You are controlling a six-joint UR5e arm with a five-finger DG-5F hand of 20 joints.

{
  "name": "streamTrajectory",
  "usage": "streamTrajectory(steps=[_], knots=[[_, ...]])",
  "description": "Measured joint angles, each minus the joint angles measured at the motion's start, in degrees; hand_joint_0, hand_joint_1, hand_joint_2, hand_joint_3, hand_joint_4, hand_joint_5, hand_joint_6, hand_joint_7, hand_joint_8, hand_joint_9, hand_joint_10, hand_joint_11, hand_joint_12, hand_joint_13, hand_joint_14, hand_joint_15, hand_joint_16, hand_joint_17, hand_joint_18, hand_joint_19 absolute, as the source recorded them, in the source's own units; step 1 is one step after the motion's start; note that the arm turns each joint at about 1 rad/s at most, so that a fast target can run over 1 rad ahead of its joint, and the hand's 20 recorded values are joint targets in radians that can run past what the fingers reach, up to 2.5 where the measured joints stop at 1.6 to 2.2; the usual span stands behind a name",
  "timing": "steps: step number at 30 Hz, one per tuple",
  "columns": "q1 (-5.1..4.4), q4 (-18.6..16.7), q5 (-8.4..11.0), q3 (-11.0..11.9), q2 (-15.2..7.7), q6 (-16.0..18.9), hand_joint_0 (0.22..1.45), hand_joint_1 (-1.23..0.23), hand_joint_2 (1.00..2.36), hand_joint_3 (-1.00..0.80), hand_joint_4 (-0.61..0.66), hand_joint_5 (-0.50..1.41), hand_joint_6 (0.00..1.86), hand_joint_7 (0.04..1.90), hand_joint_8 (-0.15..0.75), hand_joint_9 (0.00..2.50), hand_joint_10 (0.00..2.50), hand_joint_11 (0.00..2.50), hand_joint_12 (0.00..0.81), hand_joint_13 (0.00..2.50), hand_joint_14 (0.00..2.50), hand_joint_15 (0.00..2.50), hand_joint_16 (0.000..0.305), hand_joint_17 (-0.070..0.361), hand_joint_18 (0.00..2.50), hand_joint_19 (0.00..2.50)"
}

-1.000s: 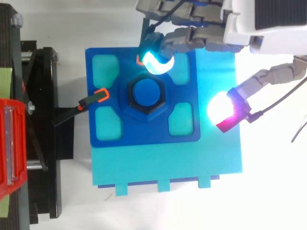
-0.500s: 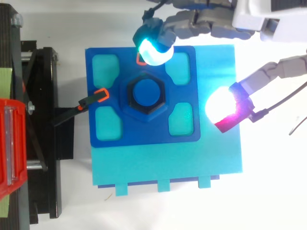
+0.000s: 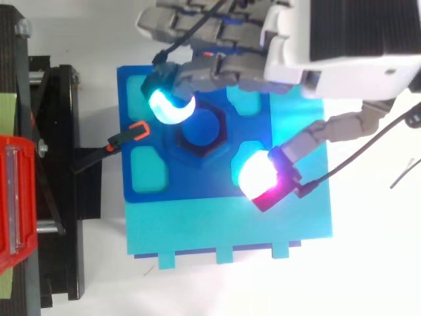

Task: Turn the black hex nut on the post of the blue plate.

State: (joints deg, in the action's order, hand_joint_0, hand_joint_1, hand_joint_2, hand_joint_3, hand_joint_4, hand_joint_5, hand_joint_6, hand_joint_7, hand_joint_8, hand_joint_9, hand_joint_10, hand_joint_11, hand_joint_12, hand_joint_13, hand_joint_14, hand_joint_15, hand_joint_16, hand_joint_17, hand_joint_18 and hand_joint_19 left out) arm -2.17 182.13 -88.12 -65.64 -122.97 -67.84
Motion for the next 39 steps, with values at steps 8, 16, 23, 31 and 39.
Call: streamTrajectory(steps=[8, 16, 23, 31, 39], knots=[[-0.57, -1.86, -0.41, 0.75, -2.63, 1.15, 0.39, -0.79, 1.00, -0.50, 0.17, -0.27, 0.50, 0.72, 0.173, 0.00, 0.00, 0.00, 0.329, 0.00, 0.00, 0.00, 0.046, 0.104, 0.00, 0.03], [-0.81, -2.72, -0.52, 0.85, -3.56, 1.61, 0.39, -0.76, 1.00, -0.50, 0.17, -0.27, 0.50, 0.72, 0.175, 0.00, 0.00, 0.00, 0.330, 0.00, 0.00, 0.00, 0.047, 0.105, 0.00, 0.03], [-0.91, -3.18, -0.60, 1.07, -4.69, 2.16, 0.38, -0.72, 1.00, -0.50, 0.17, -0.27, 0.50, 0.72, 0.177, 0.00, 0.00, 0.00, 0.331, 0.00, 0.00, 0.00, 0.047, 0.106, 0.00, 0.03], [-0.99, -3.09, -0.56, 1.09, -4.89, 2.35, 0.38, -0.70, 1.00, -0.50, 0.17, -0.27, 0.50, 0.72, 0.181, 0.00, 0.00, 0.00, 0.336, 0.00, 0.00, 0.00, 0.048, 0.107, 0.00, 0.04], [-0.93, -3.01, -0.68, 1.07, -4.89, 2.36, 0.38, -0.69, 1.00, -0.50, 0.18, -0.27, 0.50, 0.73, 0.181, 0.00, 0.00, 0.00, 0.335, 0.00, 0.00, 0.00, 0.047, 0.107, 0.00, 0.04]])
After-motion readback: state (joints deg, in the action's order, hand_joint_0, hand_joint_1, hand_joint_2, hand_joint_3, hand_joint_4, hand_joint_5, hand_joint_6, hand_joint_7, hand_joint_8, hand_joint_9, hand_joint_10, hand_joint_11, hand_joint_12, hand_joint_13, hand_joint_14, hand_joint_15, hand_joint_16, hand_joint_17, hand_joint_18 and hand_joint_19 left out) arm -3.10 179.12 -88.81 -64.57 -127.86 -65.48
